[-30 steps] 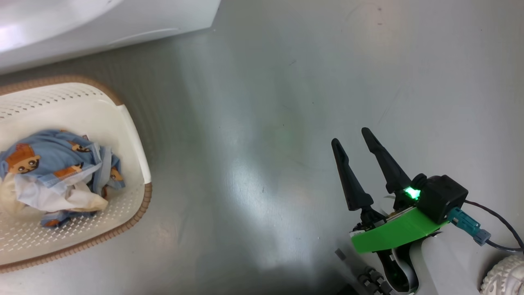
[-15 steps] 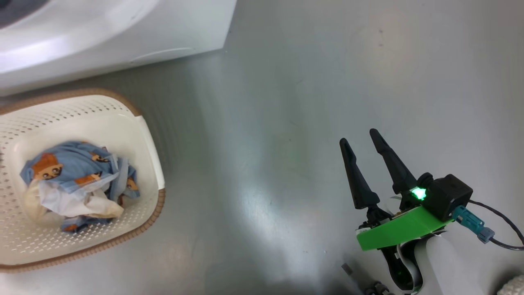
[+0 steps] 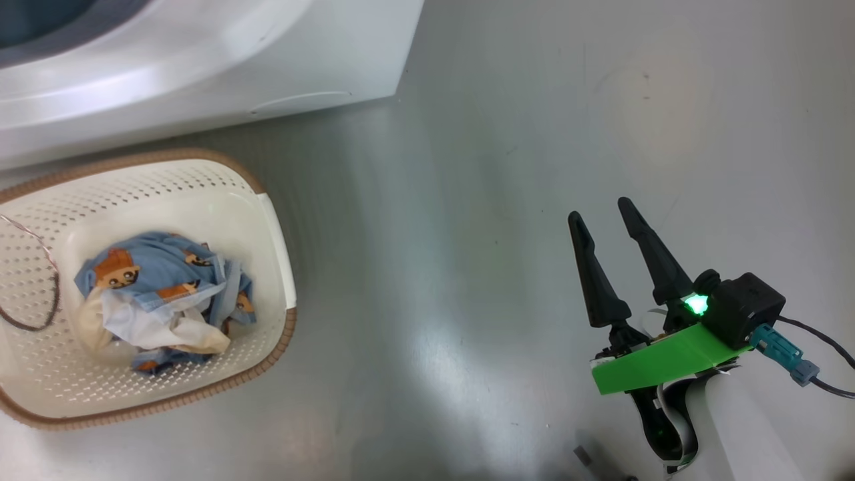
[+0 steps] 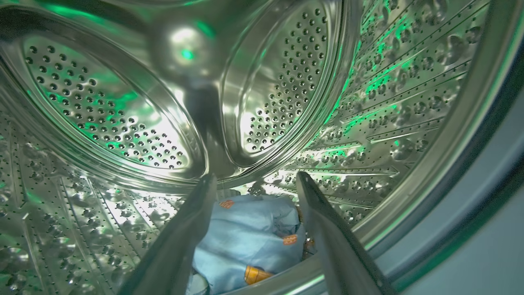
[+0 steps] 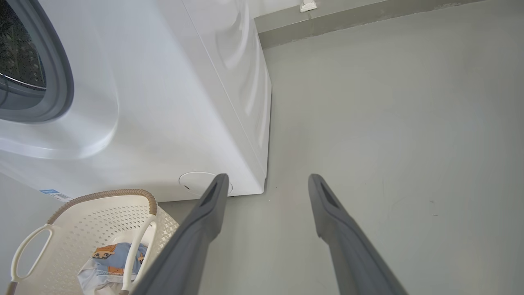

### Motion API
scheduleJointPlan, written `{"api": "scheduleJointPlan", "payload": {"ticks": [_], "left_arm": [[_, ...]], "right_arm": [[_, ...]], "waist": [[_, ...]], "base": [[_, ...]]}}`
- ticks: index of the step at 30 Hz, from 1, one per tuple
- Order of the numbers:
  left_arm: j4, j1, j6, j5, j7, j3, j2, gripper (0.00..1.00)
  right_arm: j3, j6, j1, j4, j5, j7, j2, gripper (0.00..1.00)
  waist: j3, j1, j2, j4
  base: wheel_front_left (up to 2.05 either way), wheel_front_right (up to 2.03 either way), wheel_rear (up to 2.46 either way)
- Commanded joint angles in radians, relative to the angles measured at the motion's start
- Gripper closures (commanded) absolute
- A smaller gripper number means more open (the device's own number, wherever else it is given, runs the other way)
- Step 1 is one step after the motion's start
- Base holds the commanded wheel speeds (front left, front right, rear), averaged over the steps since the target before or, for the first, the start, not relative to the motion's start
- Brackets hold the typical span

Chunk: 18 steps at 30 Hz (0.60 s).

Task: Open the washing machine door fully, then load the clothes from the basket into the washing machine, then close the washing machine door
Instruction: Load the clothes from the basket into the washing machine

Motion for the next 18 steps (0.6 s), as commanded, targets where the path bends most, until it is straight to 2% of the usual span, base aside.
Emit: {"api": "scheduleJointPlan", "payload": {"ticks": [1,13,18], "left_arm": [[-0.044,0.032,-0.003,-0.001,-0.004,0.032,0.044,0.0],[-0.218,0.296,-0.003,0.061,-0.004,0.161,-0.009,0.0],[-0.302,0.444,-0.003,0.091,-0.004,0.238,-0.05,0.0]], "right_arm": [[0.014,0.006,0.011,-0.015,-0.006,-0.005,0.001,0.0],[-0.001,0.006,0.028,0.014,-0.018,-0.005,0.001,0.0],[-0.006,0.006,0.048,0.028,-0.027,-0.005,0.001,0.0]], "waist": [[-0.017,0.0,-0.0001,0.01],[-0.134,0.0,-0.0001,0.033],[-0.202,0.0,-0.0001,0.044]], "base": [[0.0,0.0,0.0],[0.0,0.0,0.0],[0.0,0.0,0.0]]}}
